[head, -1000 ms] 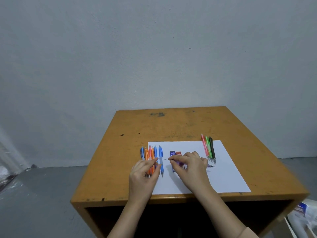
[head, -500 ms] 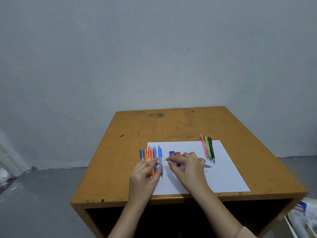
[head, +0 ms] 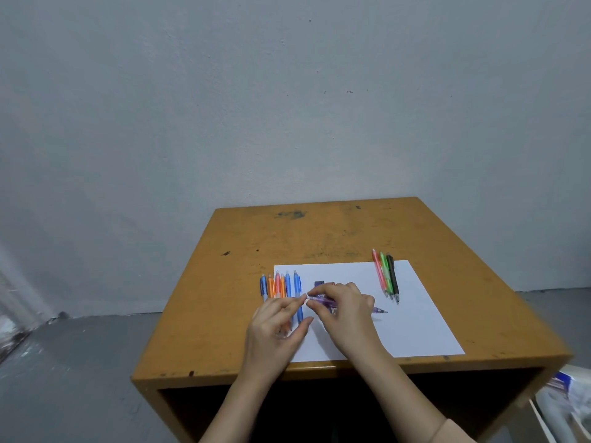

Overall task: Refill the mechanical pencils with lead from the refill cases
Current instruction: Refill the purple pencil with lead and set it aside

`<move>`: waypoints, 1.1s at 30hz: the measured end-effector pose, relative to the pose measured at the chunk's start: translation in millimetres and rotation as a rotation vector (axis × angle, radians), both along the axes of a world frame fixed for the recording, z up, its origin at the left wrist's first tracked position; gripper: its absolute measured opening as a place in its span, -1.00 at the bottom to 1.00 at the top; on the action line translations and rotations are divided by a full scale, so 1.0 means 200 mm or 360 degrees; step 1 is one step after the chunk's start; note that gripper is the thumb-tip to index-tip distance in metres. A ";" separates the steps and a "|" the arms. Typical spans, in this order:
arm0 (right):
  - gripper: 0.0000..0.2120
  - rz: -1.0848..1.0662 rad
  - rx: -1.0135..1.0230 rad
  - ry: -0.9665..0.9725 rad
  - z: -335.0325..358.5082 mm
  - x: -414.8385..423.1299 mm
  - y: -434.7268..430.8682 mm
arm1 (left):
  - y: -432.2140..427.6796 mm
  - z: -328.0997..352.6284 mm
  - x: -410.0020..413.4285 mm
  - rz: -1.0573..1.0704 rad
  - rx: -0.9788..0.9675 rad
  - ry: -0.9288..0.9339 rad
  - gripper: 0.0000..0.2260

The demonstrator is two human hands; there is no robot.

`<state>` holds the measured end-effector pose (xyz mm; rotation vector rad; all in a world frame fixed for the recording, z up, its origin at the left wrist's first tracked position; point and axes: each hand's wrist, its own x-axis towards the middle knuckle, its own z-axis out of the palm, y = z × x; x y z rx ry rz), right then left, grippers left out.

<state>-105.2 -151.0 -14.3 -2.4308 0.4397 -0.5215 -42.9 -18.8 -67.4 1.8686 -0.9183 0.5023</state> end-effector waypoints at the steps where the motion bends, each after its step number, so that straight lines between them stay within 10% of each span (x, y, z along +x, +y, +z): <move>1: -0.81 0.0010 0.0016 0.0005 0.01 0.00 0.00 | 0.00 0.00 0.00 0.0002 -0.0004 0.0014 -0.62; 15: -0.81 0.0157 0.1155 -0.0804 0.29 -0.05 -0.07 | 0.02 0.05 -0.03 0.0075 -0.0020 0.0167 -0.59; 33: -0.89 -0.0027 0.1792 -0.0654 0.11 -0.02 0.04 | 0.01 0.02 -0.02 0.0058 -0.0078 -0.0032 -0.74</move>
